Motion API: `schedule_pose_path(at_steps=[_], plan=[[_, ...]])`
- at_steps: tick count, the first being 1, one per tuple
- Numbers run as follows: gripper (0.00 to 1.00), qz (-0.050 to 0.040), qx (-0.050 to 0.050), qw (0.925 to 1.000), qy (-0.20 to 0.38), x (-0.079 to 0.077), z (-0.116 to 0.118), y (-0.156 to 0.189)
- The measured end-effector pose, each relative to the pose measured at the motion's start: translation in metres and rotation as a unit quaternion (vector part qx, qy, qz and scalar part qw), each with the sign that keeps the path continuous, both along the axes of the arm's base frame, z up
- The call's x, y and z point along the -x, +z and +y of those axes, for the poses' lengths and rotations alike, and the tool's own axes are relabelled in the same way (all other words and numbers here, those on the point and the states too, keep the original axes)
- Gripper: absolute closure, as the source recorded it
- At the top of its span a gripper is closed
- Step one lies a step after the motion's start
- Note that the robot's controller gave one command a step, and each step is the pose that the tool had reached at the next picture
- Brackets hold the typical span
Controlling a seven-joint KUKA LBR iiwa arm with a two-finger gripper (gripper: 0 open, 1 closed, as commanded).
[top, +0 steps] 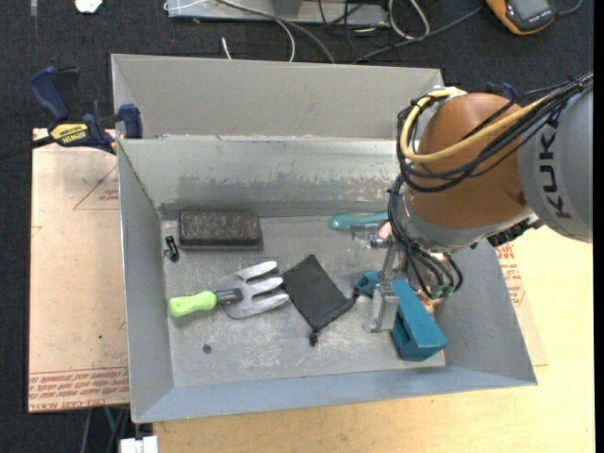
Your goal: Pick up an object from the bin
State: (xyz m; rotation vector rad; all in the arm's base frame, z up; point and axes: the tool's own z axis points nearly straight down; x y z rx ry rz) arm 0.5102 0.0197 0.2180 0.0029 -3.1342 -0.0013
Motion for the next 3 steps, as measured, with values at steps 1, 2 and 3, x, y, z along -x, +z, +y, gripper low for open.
schedule_pose_path(at_steps=[1, 2, 3], plan=[[0.00, -0.0040, 0.000, 1.0000, 0.000, -0.002, 0.000, 0.004], [0.00, -0.0067, -0.001, 1.0000, -0.004, 0.011, 0.000, -0.054], [0.00, -0.0082, 0.000, 0.9971, 0.075, -0.009, -0.003, -0.097]])
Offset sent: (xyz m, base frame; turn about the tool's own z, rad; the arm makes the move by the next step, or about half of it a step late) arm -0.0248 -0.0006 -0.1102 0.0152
